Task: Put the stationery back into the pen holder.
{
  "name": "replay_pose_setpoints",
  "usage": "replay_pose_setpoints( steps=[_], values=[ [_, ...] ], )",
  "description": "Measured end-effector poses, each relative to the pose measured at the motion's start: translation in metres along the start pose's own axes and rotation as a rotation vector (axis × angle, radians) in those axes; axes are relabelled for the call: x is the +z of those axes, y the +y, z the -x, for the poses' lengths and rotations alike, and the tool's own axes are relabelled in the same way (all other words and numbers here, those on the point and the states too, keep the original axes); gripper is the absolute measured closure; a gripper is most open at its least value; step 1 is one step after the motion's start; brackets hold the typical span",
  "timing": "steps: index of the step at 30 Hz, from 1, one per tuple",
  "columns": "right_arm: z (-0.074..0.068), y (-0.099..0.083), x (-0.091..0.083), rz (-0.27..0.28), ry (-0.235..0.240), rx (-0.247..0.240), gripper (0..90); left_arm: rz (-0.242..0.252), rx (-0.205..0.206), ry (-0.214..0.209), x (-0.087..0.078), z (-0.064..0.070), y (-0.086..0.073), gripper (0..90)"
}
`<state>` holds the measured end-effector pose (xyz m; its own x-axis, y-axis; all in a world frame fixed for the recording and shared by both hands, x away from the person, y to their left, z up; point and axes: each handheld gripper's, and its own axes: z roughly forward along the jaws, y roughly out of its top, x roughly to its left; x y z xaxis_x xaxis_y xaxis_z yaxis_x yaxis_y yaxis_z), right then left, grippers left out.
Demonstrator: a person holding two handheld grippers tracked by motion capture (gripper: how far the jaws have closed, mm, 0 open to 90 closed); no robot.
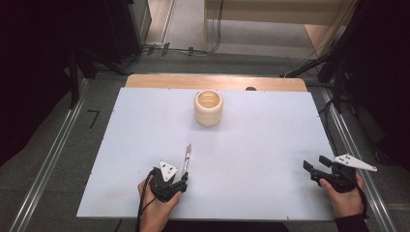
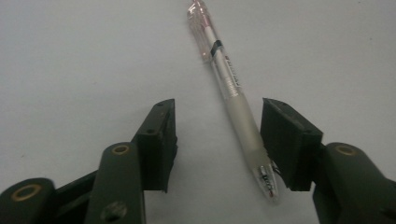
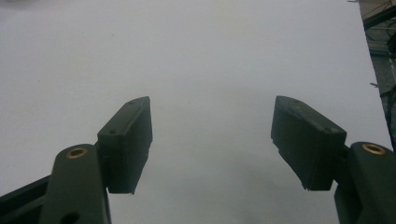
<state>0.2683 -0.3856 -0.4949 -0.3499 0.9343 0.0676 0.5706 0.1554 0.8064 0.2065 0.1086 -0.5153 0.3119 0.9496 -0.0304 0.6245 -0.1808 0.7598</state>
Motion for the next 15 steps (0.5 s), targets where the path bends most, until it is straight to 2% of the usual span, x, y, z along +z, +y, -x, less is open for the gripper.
replay_pose_setpoints(
  steps=[5,9,15],
  values=[
    [0.0001,-0.0001,0.0001,-0.001,-0.001,-0.001,28.2,-0.002,0.011,-0.028,-0.0003,0.0036,-0.0004,64.8],
    [0.0,-0.0001,-0.0001,0.0,-0.001,0.0,28.2,-0.011,0.017,-0.04,-0.0008,0.0054,-0.0003,69.6],
    [0.0003,-0.0001,0.0,-0.001,-0.002,-0.001,28.2,-0.015,0.023,-0.031,-0.0008,0.0094,-0.0002,75.7]
  ],
)
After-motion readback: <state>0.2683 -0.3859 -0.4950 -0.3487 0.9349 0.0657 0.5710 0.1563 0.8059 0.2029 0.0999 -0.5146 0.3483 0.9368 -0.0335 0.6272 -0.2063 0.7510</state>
